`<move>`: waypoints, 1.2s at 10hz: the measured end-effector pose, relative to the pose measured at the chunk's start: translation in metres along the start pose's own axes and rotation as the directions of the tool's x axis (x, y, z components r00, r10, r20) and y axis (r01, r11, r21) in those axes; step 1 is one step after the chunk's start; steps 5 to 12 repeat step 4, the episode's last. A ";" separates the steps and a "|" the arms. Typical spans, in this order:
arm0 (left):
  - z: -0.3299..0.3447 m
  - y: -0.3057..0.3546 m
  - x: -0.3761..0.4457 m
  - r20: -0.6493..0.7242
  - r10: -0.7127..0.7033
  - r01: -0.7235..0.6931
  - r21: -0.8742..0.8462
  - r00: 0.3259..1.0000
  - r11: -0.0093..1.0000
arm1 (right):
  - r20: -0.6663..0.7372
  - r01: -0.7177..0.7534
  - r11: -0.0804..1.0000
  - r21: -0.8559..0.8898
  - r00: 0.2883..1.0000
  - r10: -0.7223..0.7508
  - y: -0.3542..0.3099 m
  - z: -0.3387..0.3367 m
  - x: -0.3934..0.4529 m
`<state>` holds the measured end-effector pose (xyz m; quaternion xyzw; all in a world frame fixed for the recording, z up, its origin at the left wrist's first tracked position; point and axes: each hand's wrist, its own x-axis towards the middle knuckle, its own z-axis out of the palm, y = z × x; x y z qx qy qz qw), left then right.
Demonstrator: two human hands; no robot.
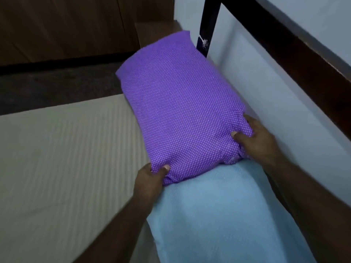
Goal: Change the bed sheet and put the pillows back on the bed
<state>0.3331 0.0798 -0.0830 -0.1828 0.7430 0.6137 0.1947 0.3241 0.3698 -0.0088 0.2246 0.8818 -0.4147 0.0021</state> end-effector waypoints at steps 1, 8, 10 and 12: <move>-0.005 -0.006 -0.009 -0.251 0.181 -0.200 -0.051 0.951 0.978 | -0.081 0.055 0.984 0.171 0.996 -0.042 -0.011 -0.001 -0.007; -0.018 -0.040 -0.003 -0.093 0.036 0.039 0.694 0.995 0.719 | -0.200 -0.186 0.787 -0.588 0.976 0.082 0.031 0.034 -0.043; -0.018 -0.040 -0.003 -0.093 0.036 0.039 0.694 0.995 0.719 | -0.200 -0.186 0.787 -0.588 0.976 0.082 0.031 0.034 -0.043; -0.018 -0.040 -0.003 -0.093 0.036 0.039 0.694 0.995 0.719 | -0.200 -0.186 0.787 -0.588 0.976 0.082 0.031 0.034 -0.043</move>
